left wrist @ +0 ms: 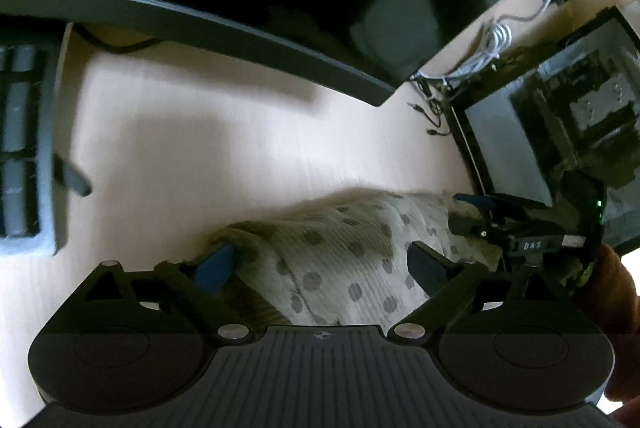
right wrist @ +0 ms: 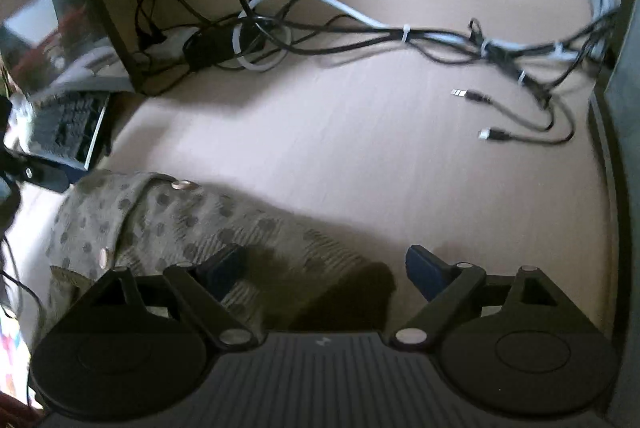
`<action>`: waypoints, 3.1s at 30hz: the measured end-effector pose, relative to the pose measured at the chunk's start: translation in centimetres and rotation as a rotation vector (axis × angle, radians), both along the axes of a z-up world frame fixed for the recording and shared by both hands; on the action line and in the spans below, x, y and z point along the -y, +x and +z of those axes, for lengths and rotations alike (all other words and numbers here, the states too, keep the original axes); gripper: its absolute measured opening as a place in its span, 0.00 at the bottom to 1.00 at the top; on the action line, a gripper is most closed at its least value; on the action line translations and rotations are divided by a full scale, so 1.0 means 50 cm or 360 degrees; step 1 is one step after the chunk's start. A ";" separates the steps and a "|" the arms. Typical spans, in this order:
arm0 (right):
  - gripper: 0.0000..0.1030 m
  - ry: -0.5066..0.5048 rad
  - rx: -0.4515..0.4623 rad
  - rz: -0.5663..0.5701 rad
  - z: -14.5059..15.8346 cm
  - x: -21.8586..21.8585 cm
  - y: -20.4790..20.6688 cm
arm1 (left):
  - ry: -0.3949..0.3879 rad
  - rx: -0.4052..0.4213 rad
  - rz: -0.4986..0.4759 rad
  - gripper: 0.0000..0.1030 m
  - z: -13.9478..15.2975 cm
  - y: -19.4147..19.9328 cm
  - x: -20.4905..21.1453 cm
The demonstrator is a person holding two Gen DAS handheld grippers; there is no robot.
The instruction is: Fold clothes
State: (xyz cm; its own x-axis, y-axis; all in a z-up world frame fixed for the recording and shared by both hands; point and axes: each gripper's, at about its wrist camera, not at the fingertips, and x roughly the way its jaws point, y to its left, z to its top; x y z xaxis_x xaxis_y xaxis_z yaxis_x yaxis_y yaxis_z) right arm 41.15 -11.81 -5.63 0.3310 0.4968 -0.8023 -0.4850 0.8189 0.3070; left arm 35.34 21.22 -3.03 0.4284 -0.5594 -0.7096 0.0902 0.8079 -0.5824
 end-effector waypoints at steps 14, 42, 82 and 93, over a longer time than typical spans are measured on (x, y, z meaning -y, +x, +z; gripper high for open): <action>0.88 0.0034 -0.0032 0.0065 -0.015 -0.030 -0.003 | 0.0202 -0.0090 -0.0029 0.95 -0.019 0.009 0.020; 0.11 -0.0178 0.0306 0.0357 0.102 -0.022 -0.369 | 0.0342 0.0336 -0.0373 0.41 0.052 -0.283 0.017; 0.14 0.0240 0.0800 -0.0033 0.236 0.001 -0.281 | 0.0006 0.0567 -0.0028 0.42 0.143 -0.186 -0.037; 0.57 0.0137 0.0410 -0.0284 0.084 0.064 -0.309 | 0.0030 0.0301 -0.0015 0.77 0.016 -0.259 -0.026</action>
State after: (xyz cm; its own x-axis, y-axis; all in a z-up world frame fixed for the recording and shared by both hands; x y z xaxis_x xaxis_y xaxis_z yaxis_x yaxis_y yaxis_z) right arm 25.72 -15.00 -1.45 0.6057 0.4751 -0.6383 -0.4070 0.8743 0.2646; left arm 22.41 22.53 -2.26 0.5501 -0.5512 -0.6273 0.2042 0.8172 -0.5390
